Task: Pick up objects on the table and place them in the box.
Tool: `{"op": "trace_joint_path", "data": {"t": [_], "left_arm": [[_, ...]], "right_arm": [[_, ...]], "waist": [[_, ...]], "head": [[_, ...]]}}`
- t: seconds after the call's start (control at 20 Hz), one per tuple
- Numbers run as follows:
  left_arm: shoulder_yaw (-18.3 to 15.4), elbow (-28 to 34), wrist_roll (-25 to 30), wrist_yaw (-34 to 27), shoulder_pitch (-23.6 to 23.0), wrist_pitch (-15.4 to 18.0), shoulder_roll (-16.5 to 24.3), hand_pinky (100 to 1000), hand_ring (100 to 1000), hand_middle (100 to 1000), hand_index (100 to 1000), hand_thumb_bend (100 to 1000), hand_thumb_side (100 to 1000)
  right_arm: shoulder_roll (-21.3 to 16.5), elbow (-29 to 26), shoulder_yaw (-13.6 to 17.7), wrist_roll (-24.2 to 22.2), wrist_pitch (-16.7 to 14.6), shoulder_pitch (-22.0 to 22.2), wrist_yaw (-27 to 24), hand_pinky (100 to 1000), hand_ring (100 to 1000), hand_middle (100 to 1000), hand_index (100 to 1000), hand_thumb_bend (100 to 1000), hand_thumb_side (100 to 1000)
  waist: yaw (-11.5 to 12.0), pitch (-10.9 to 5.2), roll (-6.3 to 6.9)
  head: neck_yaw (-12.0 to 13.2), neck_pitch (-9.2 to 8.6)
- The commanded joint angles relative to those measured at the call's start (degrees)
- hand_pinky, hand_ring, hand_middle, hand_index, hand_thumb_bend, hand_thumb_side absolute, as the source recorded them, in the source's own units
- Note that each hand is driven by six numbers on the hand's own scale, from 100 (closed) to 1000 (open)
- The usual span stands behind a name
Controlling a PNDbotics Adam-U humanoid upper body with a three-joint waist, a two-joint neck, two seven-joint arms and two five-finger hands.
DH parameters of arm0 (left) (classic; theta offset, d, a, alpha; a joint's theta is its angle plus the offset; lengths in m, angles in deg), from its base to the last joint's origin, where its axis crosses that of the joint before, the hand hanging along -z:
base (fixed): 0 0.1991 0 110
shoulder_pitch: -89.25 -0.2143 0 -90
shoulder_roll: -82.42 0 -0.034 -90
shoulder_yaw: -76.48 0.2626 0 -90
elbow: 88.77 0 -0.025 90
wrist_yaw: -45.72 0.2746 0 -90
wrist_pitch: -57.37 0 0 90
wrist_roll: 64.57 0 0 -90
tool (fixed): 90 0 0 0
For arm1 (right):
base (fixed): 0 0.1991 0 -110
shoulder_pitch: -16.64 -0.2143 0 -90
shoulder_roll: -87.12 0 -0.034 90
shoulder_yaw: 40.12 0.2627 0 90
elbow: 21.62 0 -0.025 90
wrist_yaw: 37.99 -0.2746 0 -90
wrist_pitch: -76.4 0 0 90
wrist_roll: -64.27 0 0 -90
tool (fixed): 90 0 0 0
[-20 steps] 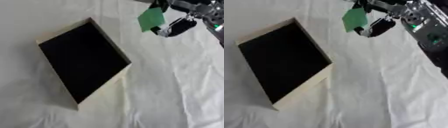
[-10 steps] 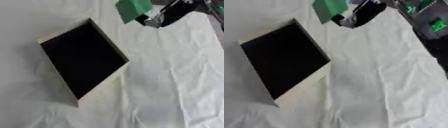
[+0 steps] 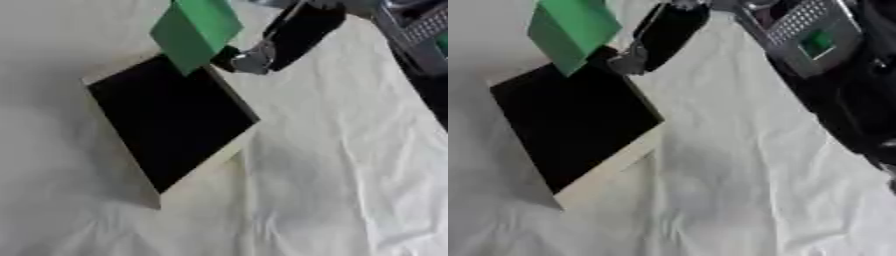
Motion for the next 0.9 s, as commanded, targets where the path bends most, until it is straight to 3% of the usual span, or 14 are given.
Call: {"op": "trace_joint_path", "data": {"t": [0.05, 0.45, 0.9], "left_arm": [[-0.4, 1.1, -0.7, -0.3, 0.6, 0.4, 1.0, 608, 705, 703, 789, 100, 636], [-0.3, 1.1, -0.7, -0.2, 0.5, 0.4, 0.9, 606, 703, 702, 789, 100, 641], [-0.2, 1.1, -0.2, -0.1, 0.5, 0.2, 0.6, 604, 702, 701, 789, 100, 649]], "right_arm": [[2.4, 0.6, -0.5, -0.5, -0.5, -1.2, 3.2, 653, 609, 433, 656, 100, 100], [8.6, 5.8, -2.8, 0.8, -2.4, 1.2, 11.9, 636, 606, 433, 653, 100, 100], [11.8, 11.5, -4.4, 2.4, -3.9, 2.9, 15.7, 629, 608, 435, 652, 100, 100]], "waist": [[0.1, -1.35, 0.82], [0.2, -1.15, 0.85], [0.6, -0.84, 0.68]], "head": [[0.0, 0.01], [0.4, -0.47], [0.3, -0.76]]}}
